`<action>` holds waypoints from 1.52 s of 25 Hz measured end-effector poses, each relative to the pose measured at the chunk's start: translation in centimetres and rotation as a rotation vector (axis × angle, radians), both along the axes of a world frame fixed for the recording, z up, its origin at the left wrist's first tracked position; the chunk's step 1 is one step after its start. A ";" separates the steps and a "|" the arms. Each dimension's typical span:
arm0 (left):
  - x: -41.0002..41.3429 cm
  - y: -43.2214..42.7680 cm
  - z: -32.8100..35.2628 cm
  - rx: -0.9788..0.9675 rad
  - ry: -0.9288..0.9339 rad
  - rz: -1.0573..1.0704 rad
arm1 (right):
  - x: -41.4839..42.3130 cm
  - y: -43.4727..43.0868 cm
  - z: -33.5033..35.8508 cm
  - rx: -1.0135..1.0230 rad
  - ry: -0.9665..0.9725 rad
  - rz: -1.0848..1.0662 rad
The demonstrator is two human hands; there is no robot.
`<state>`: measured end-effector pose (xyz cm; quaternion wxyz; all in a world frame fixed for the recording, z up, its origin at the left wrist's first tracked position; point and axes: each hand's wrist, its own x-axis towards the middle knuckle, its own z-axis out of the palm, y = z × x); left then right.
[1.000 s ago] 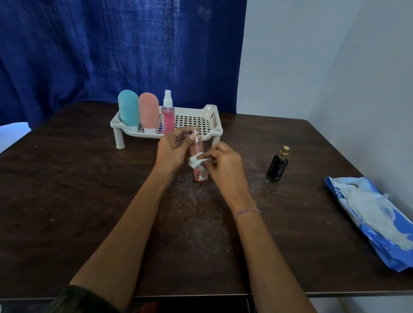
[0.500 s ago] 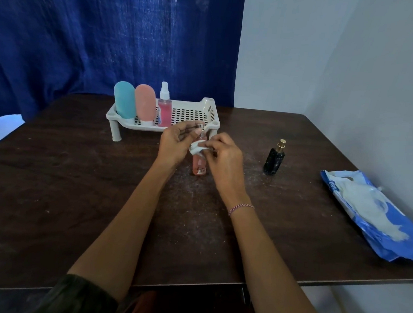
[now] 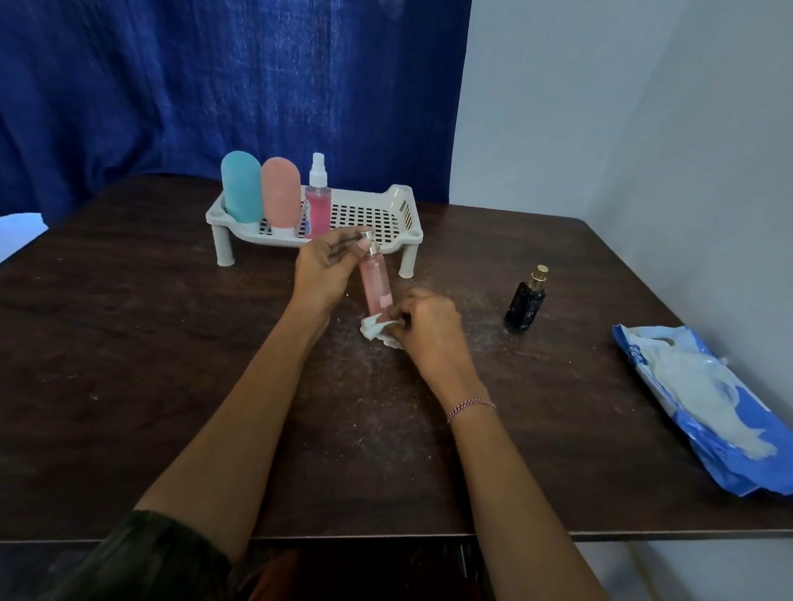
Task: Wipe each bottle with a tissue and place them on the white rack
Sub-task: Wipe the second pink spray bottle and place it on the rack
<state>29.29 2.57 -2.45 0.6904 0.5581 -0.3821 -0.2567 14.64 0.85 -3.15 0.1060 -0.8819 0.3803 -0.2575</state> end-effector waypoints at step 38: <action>-1.1 1.0 1.1 -0.074 -0.238 -0.146 | 0.0 -1.5 0.8 -0.242 -0.408 0.158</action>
